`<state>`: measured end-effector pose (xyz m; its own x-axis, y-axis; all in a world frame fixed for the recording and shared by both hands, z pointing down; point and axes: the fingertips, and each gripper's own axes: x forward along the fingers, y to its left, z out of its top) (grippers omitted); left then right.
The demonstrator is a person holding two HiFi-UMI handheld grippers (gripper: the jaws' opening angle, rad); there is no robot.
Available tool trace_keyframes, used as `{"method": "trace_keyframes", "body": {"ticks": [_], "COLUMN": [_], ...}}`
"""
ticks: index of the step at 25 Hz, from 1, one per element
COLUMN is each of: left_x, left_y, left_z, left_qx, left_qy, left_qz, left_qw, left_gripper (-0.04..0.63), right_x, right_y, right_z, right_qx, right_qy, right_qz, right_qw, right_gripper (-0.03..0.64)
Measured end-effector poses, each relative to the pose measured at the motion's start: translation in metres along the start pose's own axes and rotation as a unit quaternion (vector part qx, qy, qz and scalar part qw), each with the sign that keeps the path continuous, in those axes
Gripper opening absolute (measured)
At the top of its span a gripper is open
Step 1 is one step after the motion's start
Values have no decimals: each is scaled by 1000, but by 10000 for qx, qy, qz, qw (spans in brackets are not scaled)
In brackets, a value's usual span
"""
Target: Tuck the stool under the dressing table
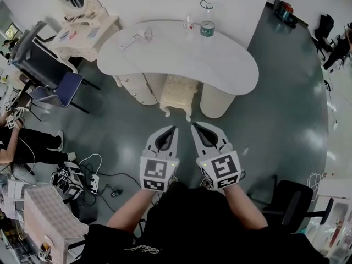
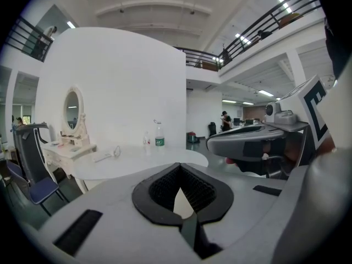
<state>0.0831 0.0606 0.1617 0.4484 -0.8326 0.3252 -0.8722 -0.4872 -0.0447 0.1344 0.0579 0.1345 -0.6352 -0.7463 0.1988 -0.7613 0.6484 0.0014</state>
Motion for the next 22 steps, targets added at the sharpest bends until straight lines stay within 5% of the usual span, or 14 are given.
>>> {"method": "trace_keyframes", "body": {"ticks": [22], "left_x": [-11], "left_y": [-10], "left_z": [-1], "left_qx": [-72], "left_qy": [-33], "left_qz": [26], "left_qw": [10000], "left_gripper": [3], "right_x": [-6], "right_y": [9], "right_z": [1], "right_qx": [-136], "right_qy": [26], "right_qz": [93], "right_qw": [9999], "right_gripper": [6]}}
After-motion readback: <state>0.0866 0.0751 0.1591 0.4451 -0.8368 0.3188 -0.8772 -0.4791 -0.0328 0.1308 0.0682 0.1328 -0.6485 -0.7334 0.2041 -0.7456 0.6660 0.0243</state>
